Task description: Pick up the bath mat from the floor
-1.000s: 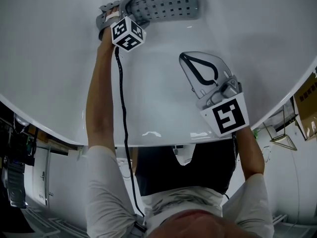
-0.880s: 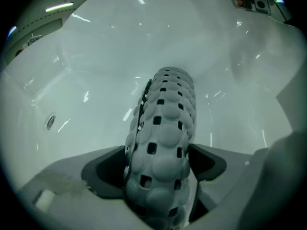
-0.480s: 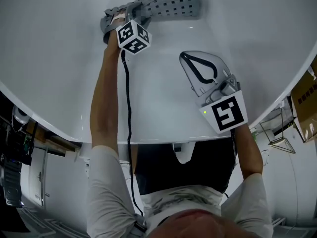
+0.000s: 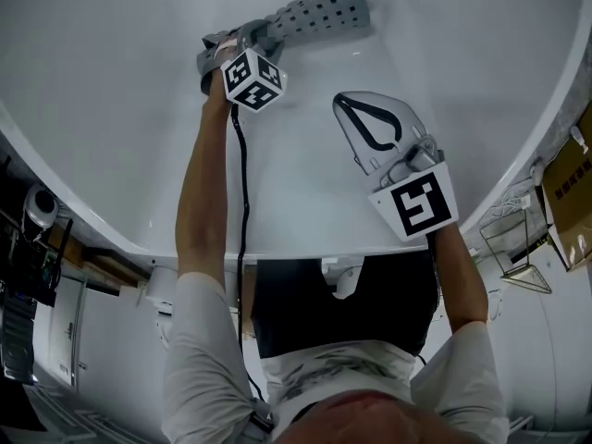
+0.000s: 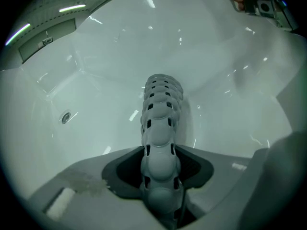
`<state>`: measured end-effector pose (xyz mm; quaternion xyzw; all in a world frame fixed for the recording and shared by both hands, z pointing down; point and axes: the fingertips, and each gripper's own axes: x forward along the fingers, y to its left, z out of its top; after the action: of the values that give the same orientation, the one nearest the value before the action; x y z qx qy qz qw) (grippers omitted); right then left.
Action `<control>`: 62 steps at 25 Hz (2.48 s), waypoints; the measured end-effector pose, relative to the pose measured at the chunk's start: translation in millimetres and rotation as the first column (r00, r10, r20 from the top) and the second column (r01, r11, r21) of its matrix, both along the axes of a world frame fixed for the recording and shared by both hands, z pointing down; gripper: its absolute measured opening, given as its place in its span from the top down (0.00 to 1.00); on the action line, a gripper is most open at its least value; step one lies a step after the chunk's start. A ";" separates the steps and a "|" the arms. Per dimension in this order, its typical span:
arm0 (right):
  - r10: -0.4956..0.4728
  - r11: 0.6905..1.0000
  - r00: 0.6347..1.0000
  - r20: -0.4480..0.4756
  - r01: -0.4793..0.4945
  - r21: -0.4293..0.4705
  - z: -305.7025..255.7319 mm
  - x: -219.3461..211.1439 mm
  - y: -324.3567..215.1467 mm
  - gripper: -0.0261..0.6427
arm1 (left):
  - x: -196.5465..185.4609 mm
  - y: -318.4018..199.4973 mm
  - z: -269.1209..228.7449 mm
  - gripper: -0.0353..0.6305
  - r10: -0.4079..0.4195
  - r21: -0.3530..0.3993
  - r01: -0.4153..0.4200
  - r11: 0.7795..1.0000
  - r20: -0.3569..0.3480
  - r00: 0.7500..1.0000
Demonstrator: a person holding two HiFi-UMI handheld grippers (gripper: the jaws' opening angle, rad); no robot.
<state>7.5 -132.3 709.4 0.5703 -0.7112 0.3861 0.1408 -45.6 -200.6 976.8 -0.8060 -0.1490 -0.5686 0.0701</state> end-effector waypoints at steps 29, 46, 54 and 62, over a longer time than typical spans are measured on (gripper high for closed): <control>0.016 0.995 0.999 -0.038 -0.012 0.097 -96.9 -9.5 0.6 0.96 | 20.5 -0.5 -166.7 0.72 -0.186 0.012 0.191 0.982 -0.178 0.966; -0.043 0.984 0.994 -0.097 0.059 0.171 -202.6 -21.4 13.9 0.96 | 25.8 3.7 -309.1 0.72 -0.301 0.004 0.316 0.949 -0.293 0.908; -0.059 0.975 0.990 -0.131 0.085 0.204 -259.4 -36.5 13.6 0.96 | 22.0 -2.0 -382.5 0.72 -0.305 0.023 0.334 0.942 -0.359 0.882; -0.045 0.968 0.988 -0.148 0.079 0.236 -311.9 -45.7 17.3 0.96 | 13.9 -5.6 -453.4 0.72 -0.317 0.035 0.365 0.930 -0.421 0.850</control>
<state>-38.2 -115.0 397.5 0.5865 -0.7587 0.2506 0.1324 -31.7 -206.2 523.4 -0.9148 0.0470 -0.3987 0.0433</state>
